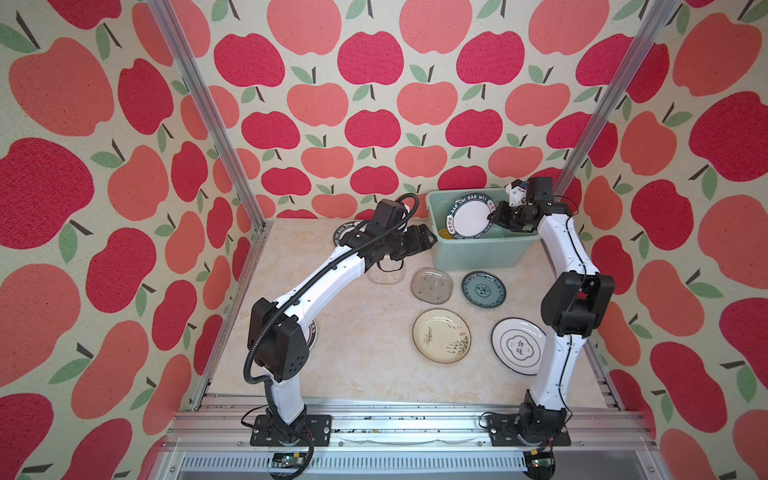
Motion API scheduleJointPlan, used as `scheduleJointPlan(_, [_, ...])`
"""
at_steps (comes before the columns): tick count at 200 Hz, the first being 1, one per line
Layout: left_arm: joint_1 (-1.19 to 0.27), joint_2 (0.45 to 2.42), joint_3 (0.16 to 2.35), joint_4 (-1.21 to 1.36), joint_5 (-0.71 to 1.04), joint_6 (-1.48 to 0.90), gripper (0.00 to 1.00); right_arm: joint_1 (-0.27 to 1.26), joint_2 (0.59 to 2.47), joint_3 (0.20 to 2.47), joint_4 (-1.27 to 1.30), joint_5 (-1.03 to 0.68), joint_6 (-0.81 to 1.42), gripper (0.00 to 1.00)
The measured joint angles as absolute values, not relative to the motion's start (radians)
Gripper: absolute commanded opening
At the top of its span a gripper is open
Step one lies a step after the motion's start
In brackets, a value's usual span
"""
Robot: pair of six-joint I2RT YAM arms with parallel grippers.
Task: Place the plates into the plastic bin on the countertop
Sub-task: 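Lower the green-rimmed plate into the bin onto the yellow plate with the right gripper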
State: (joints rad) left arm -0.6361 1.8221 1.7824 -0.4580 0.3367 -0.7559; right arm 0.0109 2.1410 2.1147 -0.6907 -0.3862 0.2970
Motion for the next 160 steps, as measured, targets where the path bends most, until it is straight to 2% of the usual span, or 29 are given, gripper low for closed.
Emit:
scheduleJointPlan(97, [-0.636,1.873,1.813,-0.499,0.355,-0.741,0.81,0.060,2.297,2.158,-0.702,-0.417,0.235,0.03])
scheduleJointPlan(160, [-0.636,1.880,1.813,-0.517,0.367,-0.741,0.81,0.063,2.357,2.220,-0.736,-0.415,0.209,0.11])
